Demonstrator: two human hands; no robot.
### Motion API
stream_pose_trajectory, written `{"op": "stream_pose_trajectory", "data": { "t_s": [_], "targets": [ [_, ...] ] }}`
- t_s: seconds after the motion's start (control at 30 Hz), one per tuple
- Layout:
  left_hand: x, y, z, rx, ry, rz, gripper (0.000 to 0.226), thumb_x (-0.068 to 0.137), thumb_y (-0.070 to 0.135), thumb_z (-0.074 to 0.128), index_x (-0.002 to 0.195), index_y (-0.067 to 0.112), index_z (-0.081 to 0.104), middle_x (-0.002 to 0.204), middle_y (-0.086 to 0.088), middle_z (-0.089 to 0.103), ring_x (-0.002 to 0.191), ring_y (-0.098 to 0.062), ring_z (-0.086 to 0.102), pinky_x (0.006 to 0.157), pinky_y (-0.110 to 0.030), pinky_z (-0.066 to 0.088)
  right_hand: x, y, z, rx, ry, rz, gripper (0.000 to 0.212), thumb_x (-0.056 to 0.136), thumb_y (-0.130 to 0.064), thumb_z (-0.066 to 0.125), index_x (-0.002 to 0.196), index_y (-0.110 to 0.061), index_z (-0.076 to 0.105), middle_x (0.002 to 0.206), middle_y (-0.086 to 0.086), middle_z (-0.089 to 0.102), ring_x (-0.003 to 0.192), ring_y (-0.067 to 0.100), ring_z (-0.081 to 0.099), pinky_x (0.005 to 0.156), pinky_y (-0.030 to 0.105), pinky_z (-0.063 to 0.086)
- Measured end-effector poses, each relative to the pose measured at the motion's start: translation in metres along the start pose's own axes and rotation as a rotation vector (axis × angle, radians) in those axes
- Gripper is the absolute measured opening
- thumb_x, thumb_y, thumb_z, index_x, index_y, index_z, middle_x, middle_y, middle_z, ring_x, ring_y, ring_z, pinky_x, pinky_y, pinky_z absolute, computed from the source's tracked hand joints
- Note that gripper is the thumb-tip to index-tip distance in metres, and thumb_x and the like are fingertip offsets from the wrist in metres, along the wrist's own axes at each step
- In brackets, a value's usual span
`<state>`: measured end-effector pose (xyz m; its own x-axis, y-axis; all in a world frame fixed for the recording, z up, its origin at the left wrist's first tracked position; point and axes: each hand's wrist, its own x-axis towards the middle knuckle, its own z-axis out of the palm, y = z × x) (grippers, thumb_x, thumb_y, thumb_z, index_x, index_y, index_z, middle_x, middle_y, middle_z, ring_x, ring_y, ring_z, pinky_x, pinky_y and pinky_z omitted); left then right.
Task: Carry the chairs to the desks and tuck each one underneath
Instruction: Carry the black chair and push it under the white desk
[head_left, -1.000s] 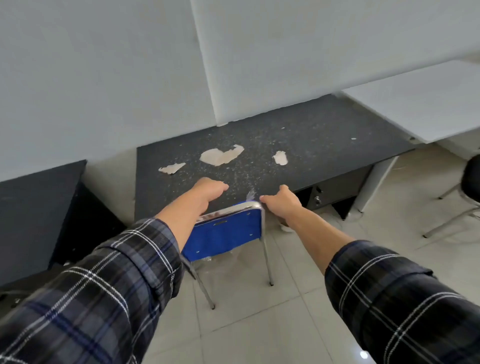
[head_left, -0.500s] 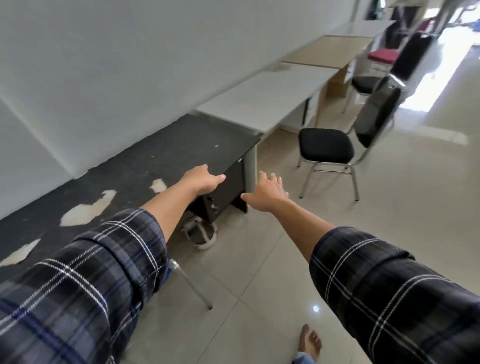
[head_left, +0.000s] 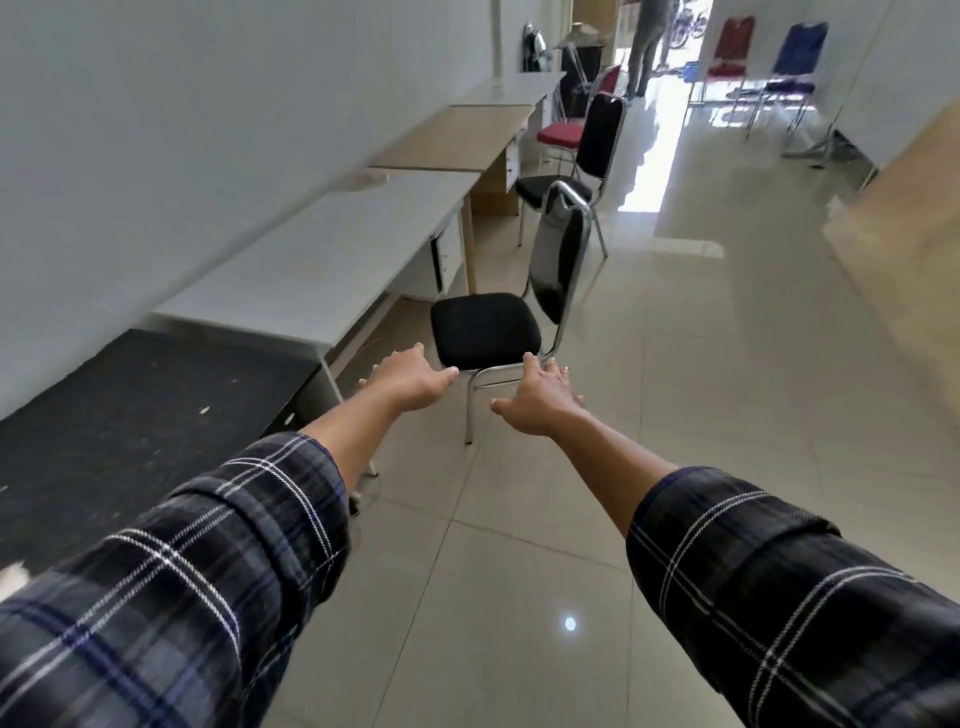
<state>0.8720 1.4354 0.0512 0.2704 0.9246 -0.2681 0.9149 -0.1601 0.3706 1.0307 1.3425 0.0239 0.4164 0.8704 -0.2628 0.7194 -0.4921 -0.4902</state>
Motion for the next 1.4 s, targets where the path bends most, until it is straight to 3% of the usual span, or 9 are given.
{"op": "stream_pose_trajectory", "data": {
  "t_s": [0.27,0.5,0.93,1.13,1.27,1.4],
  "targets": [
    [0.120,0.103,0.008,0.038,-0.006,0.065,0.093,0.079,0.071,0.045,0.155,0.023,0.023,0.158,-0.006,0.035,0.144,-0.034,0.032,0.115,-0.051,0.030,0.109,0.048,-0.068,0.035,0.049,0.051,0.093,0.090,-0.046,0.065,0.161,-0.019,0.011,0.169,0.016,0.011,0.156,0.036,0.007,0.121,0.061,0.021],
    [0.233,0.178,0.009,0.053,0.001,0.121,0.089,0.085,0.068,0.047,0.156,0.021,0.021,0.160,-0.007,0.030,0.146,-0.033,0.028,0.117,-0.051,0.027,0.214,0.064,-0.114,0.042,0.046,0.090,0.095,0.091,-0.048,0.066,0.161,-0.020,0.010,0.167,0.018,0.019,0.151,0.038,0.027,0.118,0.056,0.031],
    [0.443,0.321,-0.012,0.072,-0.030,0.204,0.085,0.089,0.062,0.051,0.156,0.019,0.021,0.159,-0.007,0.031,0.145,-0.031,0.030,0.116,-0.051,0.028,0.439,0.083,-0.221,0.120,0.094,0.110,0.095,0.089,-0.047,0.067,0.161,-0.018,0.011,0.163,0.019,0.026,0.148,0.037,0.033,0.118,0.050,0.034],
    [0.527,0.395,-0.003,0.004,-0.016,0.183,0.081,0.092,0.057,0.052,0.156,0.017,0.022,0.158,-0.008,0.034,0.144,-0.031,0.033,0.116,-0.047,0.030,0.541,0.120,-0.264,0.090,0.058,0.071,0.097,0.090,-0.046,0.069,0.161,-0.017,0.010,0.165,0.020,0.021,0.150,0.037,0.028,0.121,0.050,0.030],
    [0.569,0.440,0.008,-0.081,-0.045,0.131,0.074,0.095,0.049,0.055,0.153,0.012,0.028,0.149,-0.010,0.046,0.133,-0.029,0.047,0.102,-0.038,0.041,0.607,0.148,-0.295,0.027,0.002,0.038,0.100,0.089,-0.048,0.070,0.161,-0.016,0.010,0.164,0.021,0.023,0.149,0.038,0.029,0.120,0.050,0.032],
    [0.606,0.461,0.027,-0.138,-0.040,0.062,0.076,0.095,0.049,0.056,0.154,0.013,0.024,0.147,-0.008,0.049,0.128,-0.028,0.052,0.099,-0.036,0.043,0.666,0.165,-0.315,-0.029,-0.038,-0.007,0.095,0.089,-0.047,0.069,0.160,-0.014,0.015,0.159,0.022,0.029,0.145,0.039,0.036,0.115,0.046,0.034]
  ]
}}
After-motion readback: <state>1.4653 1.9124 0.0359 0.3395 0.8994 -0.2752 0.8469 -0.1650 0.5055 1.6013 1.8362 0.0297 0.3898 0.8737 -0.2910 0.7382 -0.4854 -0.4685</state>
